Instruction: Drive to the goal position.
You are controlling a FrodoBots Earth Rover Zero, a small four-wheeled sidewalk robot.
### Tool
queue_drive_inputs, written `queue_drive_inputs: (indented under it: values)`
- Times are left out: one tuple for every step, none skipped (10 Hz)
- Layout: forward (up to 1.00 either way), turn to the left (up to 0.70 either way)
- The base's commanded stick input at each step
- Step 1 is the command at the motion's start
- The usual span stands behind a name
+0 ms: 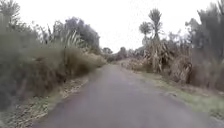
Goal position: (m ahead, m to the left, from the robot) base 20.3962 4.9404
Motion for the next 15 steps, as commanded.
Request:
queue_drive_inputs:
  values:
    - [0.85,0.0]
    - [0.85,0.0]
    - [0.85,0.0]
    - [0.85,0.0]
    - [0.85,0.0]
    - [0.85,0.0]
    - [0.85,0.0]
    - [0.85,0.0]
    - [0.85,0.0]
    - [0.85,0.0]
    - [0.85,0.0]
    - [0.85,0.0]
    - [0.85,0.0]
    - [0.85,0.0]
    - [0.85,0.0]
